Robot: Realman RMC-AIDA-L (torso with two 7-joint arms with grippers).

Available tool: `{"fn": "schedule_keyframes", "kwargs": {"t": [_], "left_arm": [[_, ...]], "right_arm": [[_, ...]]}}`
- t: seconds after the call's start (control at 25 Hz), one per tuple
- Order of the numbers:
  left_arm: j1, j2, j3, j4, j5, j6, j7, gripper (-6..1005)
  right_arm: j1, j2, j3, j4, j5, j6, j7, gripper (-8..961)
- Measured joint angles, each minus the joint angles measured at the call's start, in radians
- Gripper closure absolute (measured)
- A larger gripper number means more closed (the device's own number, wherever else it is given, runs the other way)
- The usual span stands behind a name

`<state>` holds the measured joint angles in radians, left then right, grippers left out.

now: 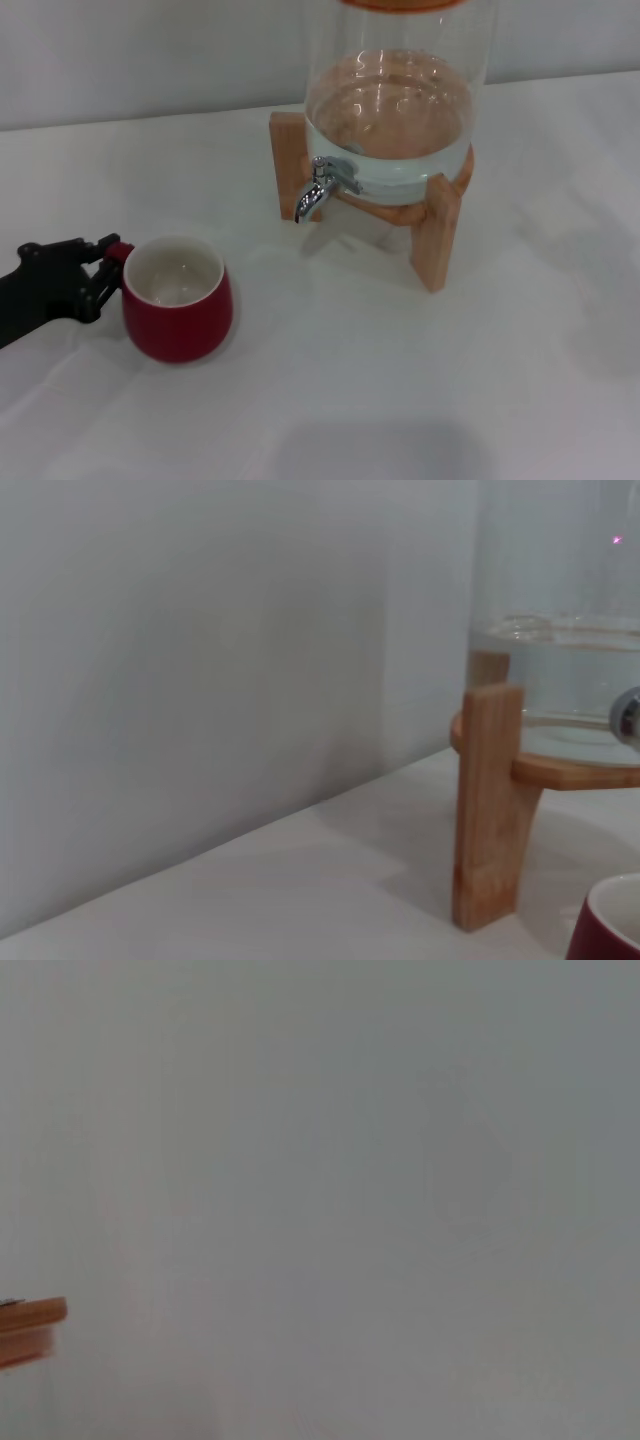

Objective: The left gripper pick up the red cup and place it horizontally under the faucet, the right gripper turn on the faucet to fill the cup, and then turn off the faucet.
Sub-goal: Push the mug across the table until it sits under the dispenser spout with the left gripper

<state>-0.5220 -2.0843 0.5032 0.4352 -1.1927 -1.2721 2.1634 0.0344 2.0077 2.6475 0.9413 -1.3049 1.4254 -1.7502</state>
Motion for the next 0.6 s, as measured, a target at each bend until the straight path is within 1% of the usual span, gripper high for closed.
{"fn": "schedule_keyframes", "kwargs": {"t": [0.2,0.4,0.6], "left_arm": [[-0.037,0.001,0.0,-0.041,0.0,0.053,0.034,833],[-0.061,0.0,0.0,-0.068,-0.004,0.08,0.068,833],[-0.101,0.0,0.0,-0.123,-0.008,0.13,0.112,833]], "right_arm": [[0.003,0.0,0.0,-0.003,0.0,0.015,0.0,233],[0.004,0.0,-0.001,-0.003,-0.001,0.03,0.001,233],[0.005,0.0,-0.006,-0.003,-0.001,0.036,0.001,233]]}}
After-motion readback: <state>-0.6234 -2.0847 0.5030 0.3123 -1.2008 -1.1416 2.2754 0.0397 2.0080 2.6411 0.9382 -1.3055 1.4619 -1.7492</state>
